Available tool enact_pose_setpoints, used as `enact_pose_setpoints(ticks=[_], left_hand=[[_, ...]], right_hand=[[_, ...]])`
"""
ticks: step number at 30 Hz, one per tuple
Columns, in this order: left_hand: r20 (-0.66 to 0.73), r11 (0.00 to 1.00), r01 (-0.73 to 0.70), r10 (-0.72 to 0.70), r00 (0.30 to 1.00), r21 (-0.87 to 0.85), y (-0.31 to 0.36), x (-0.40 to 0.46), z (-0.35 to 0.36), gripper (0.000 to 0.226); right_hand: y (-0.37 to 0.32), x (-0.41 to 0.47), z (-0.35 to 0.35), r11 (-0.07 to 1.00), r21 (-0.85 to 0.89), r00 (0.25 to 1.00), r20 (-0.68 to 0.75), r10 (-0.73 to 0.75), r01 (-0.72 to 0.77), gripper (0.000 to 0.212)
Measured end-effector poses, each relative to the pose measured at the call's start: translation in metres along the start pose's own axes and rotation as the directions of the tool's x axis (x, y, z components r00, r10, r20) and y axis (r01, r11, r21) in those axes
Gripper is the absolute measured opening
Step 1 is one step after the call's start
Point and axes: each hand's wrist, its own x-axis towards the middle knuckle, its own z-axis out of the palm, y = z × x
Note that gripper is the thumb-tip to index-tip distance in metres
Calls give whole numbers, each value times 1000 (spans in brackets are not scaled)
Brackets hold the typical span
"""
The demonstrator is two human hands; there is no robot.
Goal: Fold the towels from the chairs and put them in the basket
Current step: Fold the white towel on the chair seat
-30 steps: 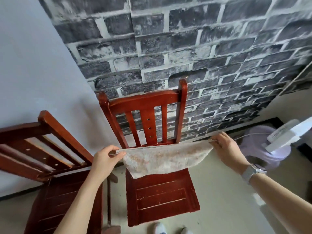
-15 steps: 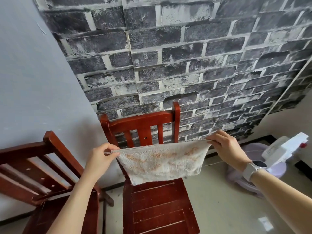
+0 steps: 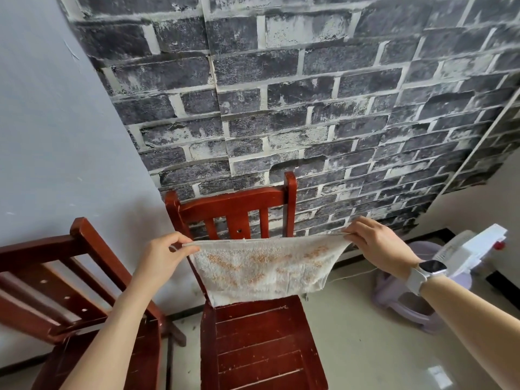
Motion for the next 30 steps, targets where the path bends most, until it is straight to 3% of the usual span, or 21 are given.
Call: enact_pose_setpoints(ticks=[2, 7, 11, 18, 23, 30], left_hand=[[4, 994, -80, 80, 997, 69, 1, 0, 0, 7], [75, 941, -206, 193, 978, 267, 2, 0, 2, 16], [81, 963, -193, 180, 980, 187, 2, -1, 3, 22], [16, 997, -71, 71, 997, -6, 1, -3, 10, 29], [41, 994, -113, 113, 993, 4, -3, -7, 10, 38], [60, 996, -94, 94, 994, 0, -9, -17, 19, 22]], right_hand=[[-1, 0, 0, 1000, -19, 1000, 10, -13, 13, 13], [-5, 1, -1, 1000, 0, 1000, -6, -3, 3, 17], [-6, -1, -6, 1000, -1, 1000, 4, -28, 28, 10], [-7, -1, 2, 995, 70, 997, -29, 78, -75, 5], [-8, -4, -2, 996, 78, 999, -31, 37, -35, 6], [-1, -10, 10, 995, 74, 998, 10, 65, -66, 8]])
